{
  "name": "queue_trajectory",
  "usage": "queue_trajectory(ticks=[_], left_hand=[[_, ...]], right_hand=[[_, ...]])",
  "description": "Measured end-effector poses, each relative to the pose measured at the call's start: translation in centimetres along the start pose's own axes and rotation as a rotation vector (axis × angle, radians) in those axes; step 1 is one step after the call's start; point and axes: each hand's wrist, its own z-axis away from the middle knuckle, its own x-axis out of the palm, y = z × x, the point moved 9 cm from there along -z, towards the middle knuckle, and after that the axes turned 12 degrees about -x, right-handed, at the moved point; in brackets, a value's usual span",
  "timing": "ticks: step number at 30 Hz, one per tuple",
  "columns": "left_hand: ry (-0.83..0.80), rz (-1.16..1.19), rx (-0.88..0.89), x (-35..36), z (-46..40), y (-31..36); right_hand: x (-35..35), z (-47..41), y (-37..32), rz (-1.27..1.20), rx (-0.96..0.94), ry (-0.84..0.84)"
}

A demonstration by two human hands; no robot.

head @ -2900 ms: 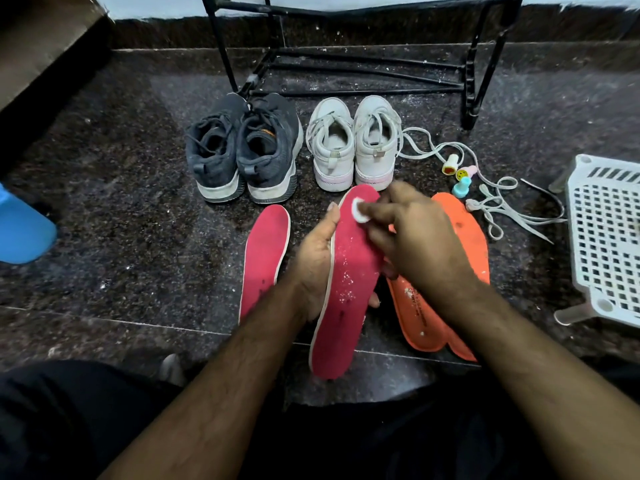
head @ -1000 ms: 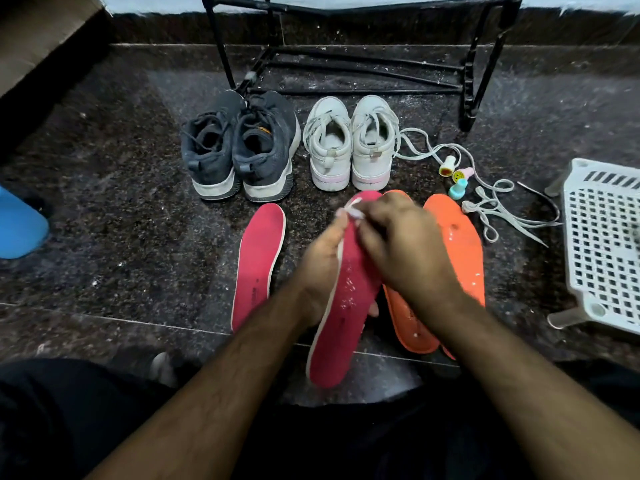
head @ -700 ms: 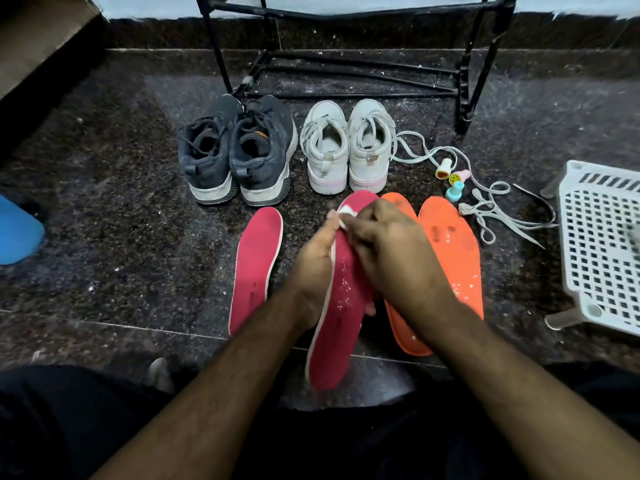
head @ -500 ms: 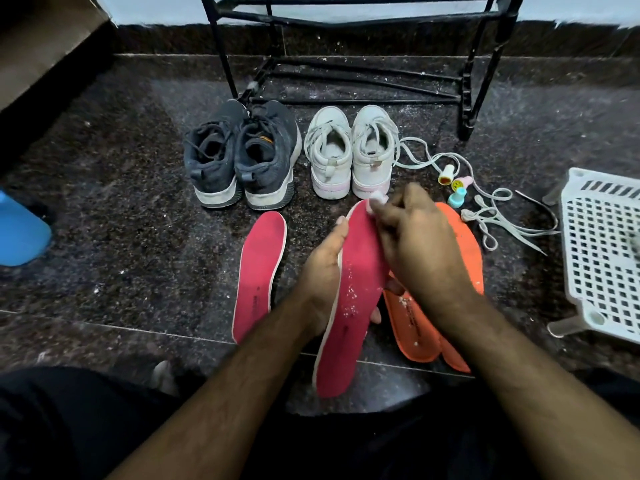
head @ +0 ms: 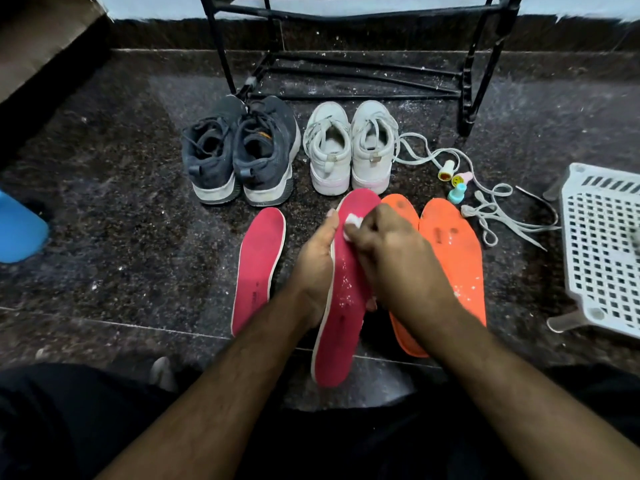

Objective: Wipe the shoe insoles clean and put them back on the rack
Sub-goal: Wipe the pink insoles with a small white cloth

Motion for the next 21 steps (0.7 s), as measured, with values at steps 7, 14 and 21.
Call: queue_trajectory(ticks=[7,14,21], left_hand=[[0.068,-0.096,0.016,-0.6,0.4,0.4],[0.087,-0.165,0.001,-0.7,0.2,-0.2],[0.143,-0.105,0.057,-1.8,0.5,1.2]], right_hand=[[-1.0,0.0,2.1,0.06,0.056,0.018],[-2.7,0.0,4.0,0.034,0.165,0.06],[0.7,0.8,1.8,-0.086,0.099,-0.12]])
